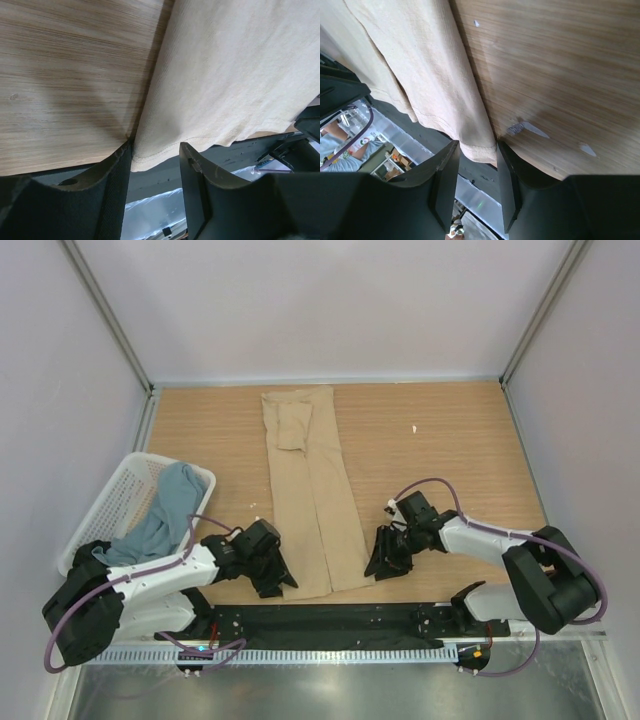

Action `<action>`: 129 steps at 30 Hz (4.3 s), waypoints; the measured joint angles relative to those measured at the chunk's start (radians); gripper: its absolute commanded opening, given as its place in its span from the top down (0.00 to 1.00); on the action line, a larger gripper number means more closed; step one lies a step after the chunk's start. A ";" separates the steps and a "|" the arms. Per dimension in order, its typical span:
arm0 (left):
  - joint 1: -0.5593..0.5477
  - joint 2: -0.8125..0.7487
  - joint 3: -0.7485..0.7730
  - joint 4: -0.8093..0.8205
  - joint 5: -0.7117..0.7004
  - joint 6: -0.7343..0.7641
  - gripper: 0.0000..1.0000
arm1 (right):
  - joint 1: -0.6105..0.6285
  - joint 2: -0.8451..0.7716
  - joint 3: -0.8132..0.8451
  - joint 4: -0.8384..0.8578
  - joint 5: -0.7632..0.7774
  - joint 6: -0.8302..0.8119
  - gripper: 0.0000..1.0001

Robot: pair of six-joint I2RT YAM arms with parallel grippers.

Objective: Fold and stack the t-shirts
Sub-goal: Fold the tshirt

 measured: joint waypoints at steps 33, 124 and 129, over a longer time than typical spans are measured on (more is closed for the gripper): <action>0.003 0.066 0.297 -0.199 -0.098 0.156 1.00 | 0.105 -0.056 0.134 -0.132 0.112 0.078 0.99; 0.596 0.941 1.167 -0.187 -0.098 0.843 0.47 | -0.123 1.007 1.523 -0.386 0.268 -0.470 0.52; 0.597 0.946 1.168 -0.184 -0.097 0.846 0.50 | -0.123 1.025 1.551 -0.393 0.266 -0.473 0.57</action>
